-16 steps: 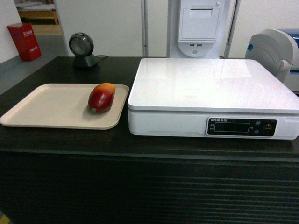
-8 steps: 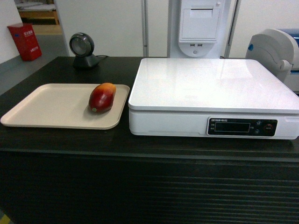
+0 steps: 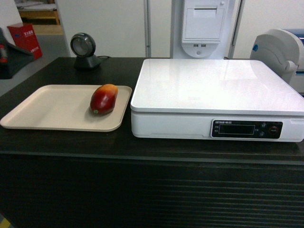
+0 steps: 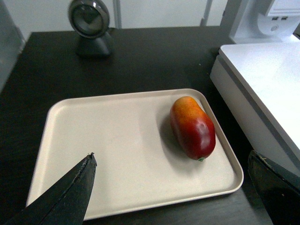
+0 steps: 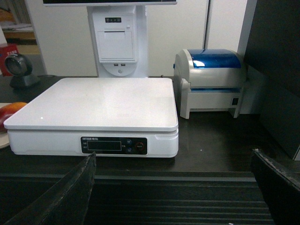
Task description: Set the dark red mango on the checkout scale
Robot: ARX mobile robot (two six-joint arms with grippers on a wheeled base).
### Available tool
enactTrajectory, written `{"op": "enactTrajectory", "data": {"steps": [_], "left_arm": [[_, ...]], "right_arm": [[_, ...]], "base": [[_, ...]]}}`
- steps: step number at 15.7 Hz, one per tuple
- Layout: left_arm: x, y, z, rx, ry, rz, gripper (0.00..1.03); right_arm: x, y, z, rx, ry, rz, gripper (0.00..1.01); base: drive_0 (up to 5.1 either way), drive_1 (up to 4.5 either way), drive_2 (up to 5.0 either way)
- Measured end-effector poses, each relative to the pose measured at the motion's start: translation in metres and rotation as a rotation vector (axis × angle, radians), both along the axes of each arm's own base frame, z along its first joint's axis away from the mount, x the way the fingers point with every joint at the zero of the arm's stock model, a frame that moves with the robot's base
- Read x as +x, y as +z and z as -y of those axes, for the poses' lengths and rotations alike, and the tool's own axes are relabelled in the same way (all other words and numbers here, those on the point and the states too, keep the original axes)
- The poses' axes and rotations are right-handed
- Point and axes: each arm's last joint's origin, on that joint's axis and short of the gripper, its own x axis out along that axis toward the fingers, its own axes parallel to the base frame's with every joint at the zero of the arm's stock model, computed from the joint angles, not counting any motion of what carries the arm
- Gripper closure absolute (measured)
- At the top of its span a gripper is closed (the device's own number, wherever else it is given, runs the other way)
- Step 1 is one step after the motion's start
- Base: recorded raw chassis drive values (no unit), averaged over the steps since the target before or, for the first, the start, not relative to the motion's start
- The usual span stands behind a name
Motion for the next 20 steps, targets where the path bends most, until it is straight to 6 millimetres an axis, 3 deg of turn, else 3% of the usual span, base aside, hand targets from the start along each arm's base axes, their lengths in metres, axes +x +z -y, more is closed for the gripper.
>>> {"op": "enactTrajectory", "data": {"steps": [4,5,8,10,15,20], "left_arm": [[0.079,-0.036,0.02,-0.032,-0.082,-0.175,0.05],[0.11,-0.05,0.028,-0.096,-0.101,-0.261,0.05],[0.139,-0.046,0.039,-0.108,-0.11,-0.268,0.05],[0.153,-0.045,0.048,-0.113,-0.119,-0.276,0.05],[0.17,-0.079,0.063,-0.1,-0.116,-0.387,0.05],[0.183,-0.078,0.066,-0.051,-0.096,-0.407,0.05]], "right_arm": [[0.0,0.0,0.0,0.0,0.0,0.0,0.03],[0.0,0.0,0.0,0.0,0.0,0.0,0.03],[0.0,0.0,0.0,0.0,0.0,0.0,0.03],[0.0,0.0,0.0,0.0,0.0,0.0,0.03],[0.0,0.0,0.0,0.0,0.0,0.0,0.03],[0.0,0.0,0.0,0.0,0.0,0.0,0.03]], "base": [[0.0,0.0,0.0],[0.0,0.0,0.0],[0.0,0.0,0.0],[0.0,0.0,0.0],[0.0,0.0,0.0],[0.0,0.0,0.0]]}}
